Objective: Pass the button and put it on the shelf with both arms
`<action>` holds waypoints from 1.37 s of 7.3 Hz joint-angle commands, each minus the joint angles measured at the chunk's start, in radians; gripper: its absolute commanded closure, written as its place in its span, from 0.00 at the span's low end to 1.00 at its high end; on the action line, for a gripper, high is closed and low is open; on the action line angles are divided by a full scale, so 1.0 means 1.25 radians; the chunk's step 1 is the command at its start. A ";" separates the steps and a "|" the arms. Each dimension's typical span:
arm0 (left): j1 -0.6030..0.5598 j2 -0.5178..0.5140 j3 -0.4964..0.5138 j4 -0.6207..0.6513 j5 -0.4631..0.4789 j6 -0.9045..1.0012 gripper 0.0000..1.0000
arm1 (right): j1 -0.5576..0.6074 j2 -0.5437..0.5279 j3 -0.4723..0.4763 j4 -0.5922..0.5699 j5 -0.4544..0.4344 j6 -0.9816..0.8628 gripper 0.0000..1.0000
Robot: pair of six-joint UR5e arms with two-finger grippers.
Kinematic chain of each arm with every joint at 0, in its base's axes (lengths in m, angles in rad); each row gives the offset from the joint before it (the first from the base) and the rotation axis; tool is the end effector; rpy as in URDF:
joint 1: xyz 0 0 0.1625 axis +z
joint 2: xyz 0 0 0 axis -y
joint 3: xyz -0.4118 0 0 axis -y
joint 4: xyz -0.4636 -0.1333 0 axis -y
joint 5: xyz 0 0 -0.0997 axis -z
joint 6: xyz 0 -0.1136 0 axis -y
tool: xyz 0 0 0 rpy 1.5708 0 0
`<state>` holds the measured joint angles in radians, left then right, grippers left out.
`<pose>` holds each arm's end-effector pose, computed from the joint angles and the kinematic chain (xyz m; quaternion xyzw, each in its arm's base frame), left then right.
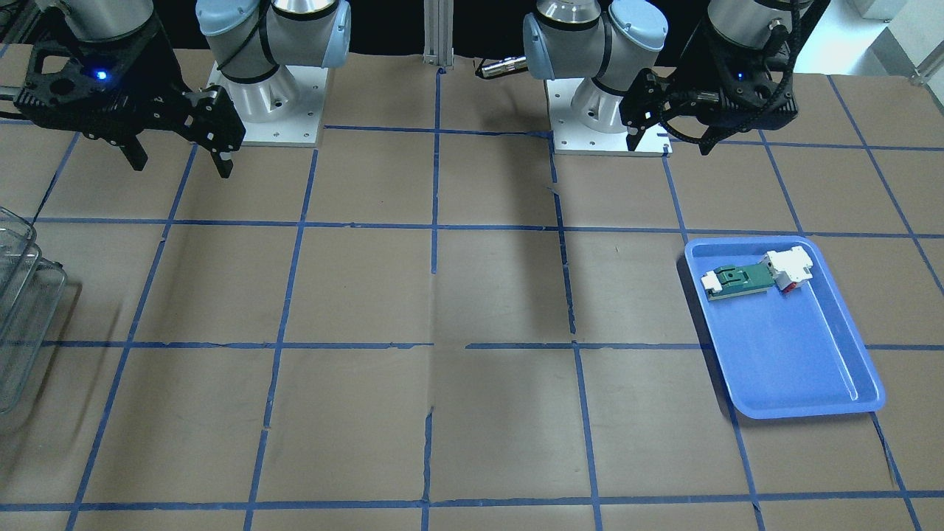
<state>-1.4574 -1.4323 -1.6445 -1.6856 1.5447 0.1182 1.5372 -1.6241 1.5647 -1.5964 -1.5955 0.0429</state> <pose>-0.0788 -0.5119 0.4820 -0.0021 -0.9996 -0.0233 0.0158 0.1120 -0.5539 0.4965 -0.0387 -0.9983 0.0425 0.0121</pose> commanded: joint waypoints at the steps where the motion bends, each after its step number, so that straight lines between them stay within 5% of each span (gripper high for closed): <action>1: 0.000 0.000 0.000 0.001 0.000 0.000 0.00 | 0.006 0.016 -0.018 -0.016 0.004 0.027 0.00; 10: -0.001 0.002 0.001 0.002 -0.002 0.001 0.00 | 0.013 0.018 -0.016 -0.004 0.020 -0.024 0.00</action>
<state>-1.4586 -1.4297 -1.6391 -1.6828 1.5402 0.1196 1.5539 -1.5986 1.5388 -1.6070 -1.5710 0.0574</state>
